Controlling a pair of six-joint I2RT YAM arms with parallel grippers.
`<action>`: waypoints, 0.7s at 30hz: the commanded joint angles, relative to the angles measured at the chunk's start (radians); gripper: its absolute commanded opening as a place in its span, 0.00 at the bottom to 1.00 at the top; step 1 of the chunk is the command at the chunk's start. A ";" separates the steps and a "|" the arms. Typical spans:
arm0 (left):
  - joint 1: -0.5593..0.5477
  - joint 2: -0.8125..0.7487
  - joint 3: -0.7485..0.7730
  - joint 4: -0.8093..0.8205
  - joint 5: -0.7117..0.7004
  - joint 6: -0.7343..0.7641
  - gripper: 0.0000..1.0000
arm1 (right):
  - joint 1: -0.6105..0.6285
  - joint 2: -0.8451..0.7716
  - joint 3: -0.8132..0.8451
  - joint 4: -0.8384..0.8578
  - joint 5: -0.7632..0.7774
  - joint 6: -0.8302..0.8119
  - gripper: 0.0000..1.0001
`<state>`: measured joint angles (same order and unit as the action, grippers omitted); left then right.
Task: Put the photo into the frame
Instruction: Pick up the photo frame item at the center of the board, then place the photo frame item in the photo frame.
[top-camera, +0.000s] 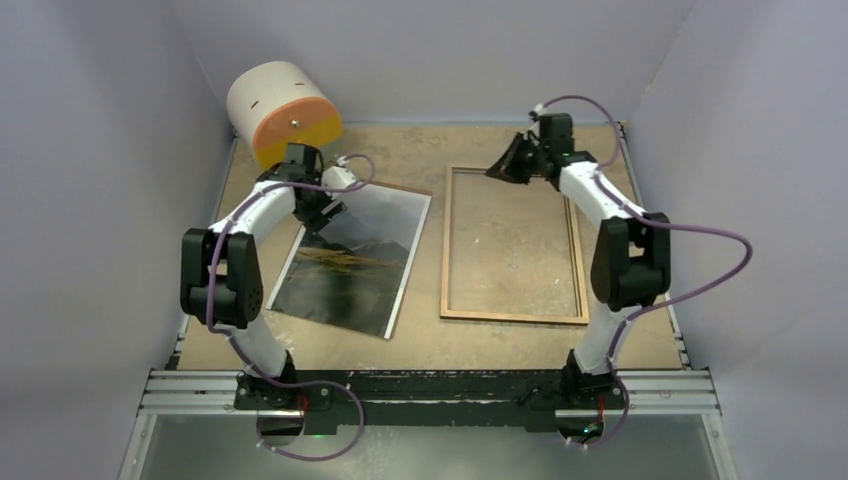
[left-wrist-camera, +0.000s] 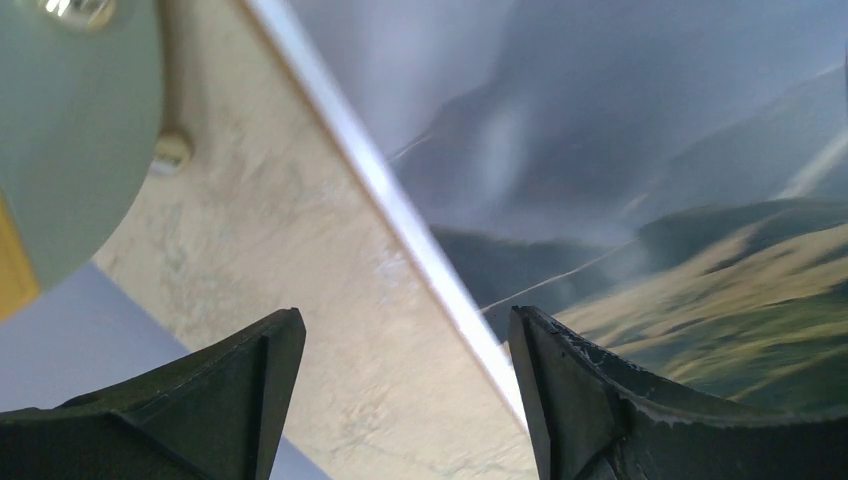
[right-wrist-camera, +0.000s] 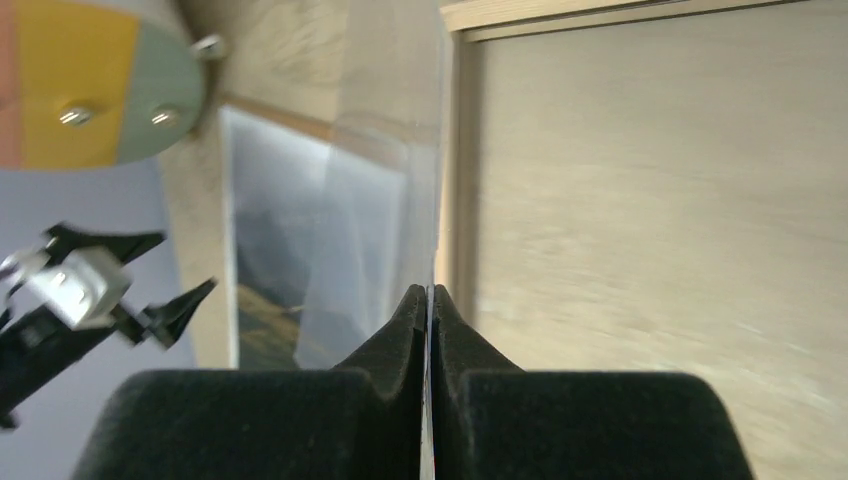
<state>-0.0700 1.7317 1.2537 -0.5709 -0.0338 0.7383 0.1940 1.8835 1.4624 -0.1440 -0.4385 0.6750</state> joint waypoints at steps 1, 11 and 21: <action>-0.115 -0.004 -0.015 -0.034 0.004 -0.067 0.79 | -0.072 -0.062 -0.014 -0.294 0.123 -0.259 0.00; -0.346 0.094 0.061 -0.043 -0.060 -0.111 0.79 | -0.095 0.057 0.106 -0.435 0.465 -0.341 0.22; -0.381 0.170 0.072 -0.004 -0.111 -0.099 0.78 | -0.131 0.008 0.034 -0.400 0.486 -0.203 0.99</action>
<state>-0.4564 1.8935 1.2976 -0.5953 -0.1059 0.6464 0.0826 1.9606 1.5299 -0.5282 0.0025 0.4030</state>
